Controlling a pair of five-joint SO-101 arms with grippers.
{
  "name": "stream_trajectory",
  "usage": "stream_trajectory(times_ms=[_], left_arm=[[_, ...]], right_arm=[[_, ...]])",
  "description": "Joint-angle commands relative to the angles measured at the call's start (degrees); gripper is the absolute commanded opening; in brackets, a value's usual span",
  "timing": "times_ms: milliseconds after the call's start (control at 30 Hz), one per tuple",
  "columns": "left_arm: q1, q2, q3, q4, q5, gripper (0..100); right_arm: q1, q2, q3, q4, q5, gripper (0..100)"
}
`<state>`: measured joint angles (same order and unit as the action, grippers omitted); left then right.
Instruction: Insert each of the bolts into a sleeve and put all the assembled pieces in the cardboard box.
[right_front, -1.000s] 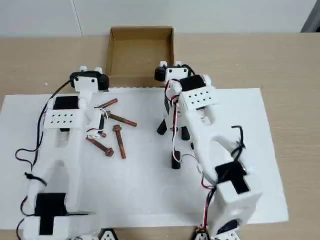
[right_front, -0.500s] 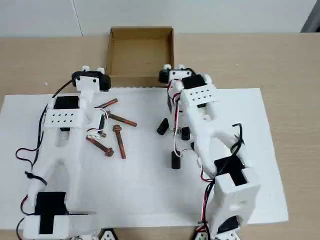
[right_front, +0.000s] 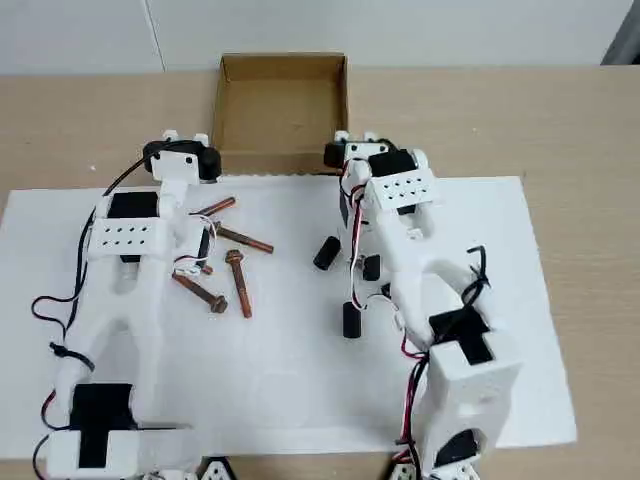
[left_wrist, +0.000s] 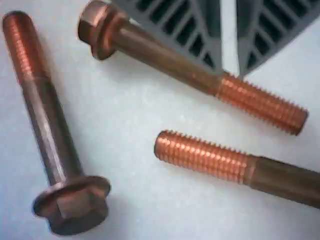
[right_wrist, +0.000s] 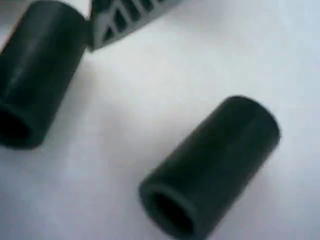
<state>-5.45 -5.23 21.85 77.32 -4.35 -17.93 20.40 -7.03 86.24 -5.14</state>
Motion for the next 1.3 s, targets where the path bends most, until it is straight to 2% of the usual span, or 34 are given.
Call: stream_trajectory(times_ms=[0,200,367,600,767,967,1267], left_arm=[[0.1,-0.4,-2.1,-1.0,-0.2,1],[-0.1,-0.4,-2.1,-1.0,-0.2,1],[-0.1,-0.4,-2.1,-1.0,-0.2,1],[0.1,-0.4,-2.0,-1.0,-0.2,1],[0.2,-0.4,-2.0,-1.0,-0.2,1],[0.3,-0.9,-2.2,-0.4,0.1,1],[0.3,-0.4,-12.1,9.4,0.9,1]], right_arm=[[-0.4,1.0,-2.4,-0.1,-0.2,18.0],[-0.4,3.8,-2.6,-1.3,-0.2,17.0],[-1.1,4.1,-2.6,-2.1,1.3,6.3],[-2.3,3.6,-2.7,-1.7,3.9,0.5],[-2.2,3.6,-5.3,2.2,3.9,0.4],[-2.0,3.6,-17.0,11.7,4.0,0.4],[-2.0,-10.6,-15.8,12.4,4.2,0.4]])
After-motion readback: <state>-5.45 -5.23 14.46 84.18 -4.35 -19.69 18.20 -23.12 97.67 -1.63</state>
